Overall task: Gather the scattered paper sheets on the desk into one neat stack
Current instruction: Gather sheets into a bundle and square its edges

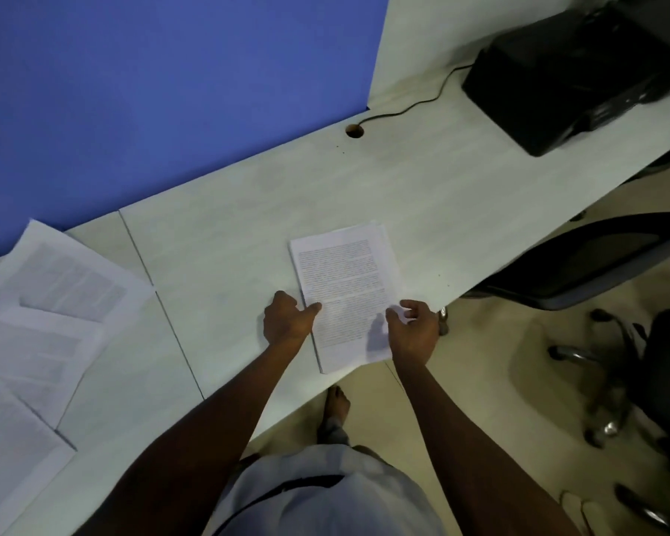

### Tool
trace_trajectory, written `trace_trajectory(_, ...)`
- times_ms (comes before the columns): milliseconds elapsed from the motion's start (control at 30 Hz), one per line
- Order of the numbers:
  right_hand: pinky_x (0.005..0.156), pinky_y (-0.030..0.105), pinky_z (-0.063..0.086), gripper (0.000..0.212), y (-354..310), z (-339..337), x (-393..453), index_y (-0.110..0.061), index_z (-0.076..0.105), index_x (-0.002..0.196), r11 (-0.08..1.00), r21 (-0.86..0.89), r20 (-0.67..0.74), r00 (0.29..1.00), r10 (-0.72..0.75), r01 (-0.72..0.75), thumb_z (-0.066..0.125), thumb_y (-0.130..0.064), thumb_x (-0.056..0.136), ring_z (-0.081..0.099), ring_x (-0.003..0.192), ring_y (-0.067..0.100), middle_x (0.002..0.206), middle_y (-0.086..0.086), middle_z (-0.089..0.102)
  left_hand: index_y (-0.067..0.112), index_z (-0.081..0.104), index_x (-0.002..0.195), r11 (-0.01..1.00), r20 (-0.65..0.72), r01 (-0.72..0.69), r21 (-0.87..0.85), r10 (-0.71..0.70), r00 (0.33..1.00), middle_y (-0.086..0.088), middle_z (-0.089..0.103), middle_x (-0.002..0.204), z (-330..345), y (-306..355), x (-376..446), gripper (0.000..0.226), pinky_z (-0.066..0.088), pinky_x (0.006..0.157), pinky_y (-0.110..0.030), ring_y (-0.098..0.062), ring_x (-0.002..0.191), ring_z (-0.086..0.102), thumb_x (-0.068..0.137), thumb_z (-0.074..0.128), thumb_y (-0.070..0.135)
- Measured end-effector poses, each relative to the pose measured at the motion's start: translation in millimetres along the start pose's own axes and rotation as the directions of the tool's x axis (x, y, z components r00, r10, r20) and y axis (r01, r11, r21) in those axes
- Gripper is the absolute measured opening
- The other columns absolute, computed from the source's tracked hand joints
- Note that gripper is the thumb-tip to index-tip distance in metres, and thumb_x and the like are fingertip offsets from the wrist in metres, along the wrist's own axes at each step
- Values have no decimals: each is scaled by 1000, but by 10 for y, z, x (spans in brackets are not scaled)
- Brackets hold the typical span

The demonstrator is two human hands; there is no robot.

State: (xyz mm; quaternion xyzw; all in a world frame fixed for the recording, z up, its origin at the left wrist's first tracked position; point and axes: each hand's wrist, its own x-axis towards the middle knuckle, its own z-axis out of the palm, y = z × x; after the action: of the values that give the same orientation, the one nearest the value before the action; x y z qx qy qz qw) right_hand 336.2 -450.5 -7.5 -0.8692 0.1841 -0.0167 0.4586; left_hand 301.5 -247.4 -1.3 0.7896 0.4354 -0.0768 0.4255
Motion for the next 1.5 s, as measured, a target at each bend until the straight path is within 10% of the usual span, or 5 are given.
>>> trace_trajectory(467, 80, 28, 56, 14, -1349, 1953, -1840, -19, 77, 96, 990, 17, 737, 668, -105, 137, 80, -19, 83, 72, 79, 15, 86, -3, 76, 16, 62, 77, 856, -215, 211, -473, -344, 914, -7, 72, 72, -2129, -1874, 129, 16, 62, 56, -47, -25, 52, 71, 68, 73, 22)
trace_trajectory(667, 88, 31, 55, 21, -1690, 2873, -3054, -17, 75, 103, 931, -3, 844, 501, -194, 365, 78, -14, 82, 72, 92, 15, 95, -1, 77, 11, 67, 94, 848, -441, 273, -454, -480, 758, -6, 71, 100, -3067, -3012, -17, 20, 47, 78, -27, -29, 98, 66, 78, 72, 22)
trace_trajectory(1000, 125, 61, 13, 153, -1763, 3672, -4038, -10, -7, 162, 413, -322, 890, 421, -176, 852, 76, -86, 56, -3, 158, 43, 170, 24, -8, 1, 37, 132, 613, -408, 687, -389, -784, 469, -27, 39, 138, -3705, -3980, -115, 103, 41, 103, -54, -42, 128, 41, 61, 87, 56)
trace_trajectory(1200, 117, 58, 33, 134, -1987, 3827, -3766, -9, 22, 154, 475, -379, 821, 525, -223, 794, 73, -87, 58, 31, 146, 40, 159, 19, 32, 2, 40, 129, 617, -481, 703, -355, -765, 429, -27, 44, 134, -3634, -4002, 50, 104, 46, 99, -54, -43, 122, 46, 58, 83, 66)
trace_trajectory(1500, 107, 45, 46, 102, -2237, 4033, -3902, -10, 30, 149, 726, -203, 950, 313, -18, 657, 87, -52, 75, 50, 137, 34, 148, 11, 49, -1, 44, 120, 668, -505, 624, -406, -733, 456, -26, 54, 120, -3608, -3888, 111, 85, 47, 91, -51, -43, 110, 54, 71, 78, 60)
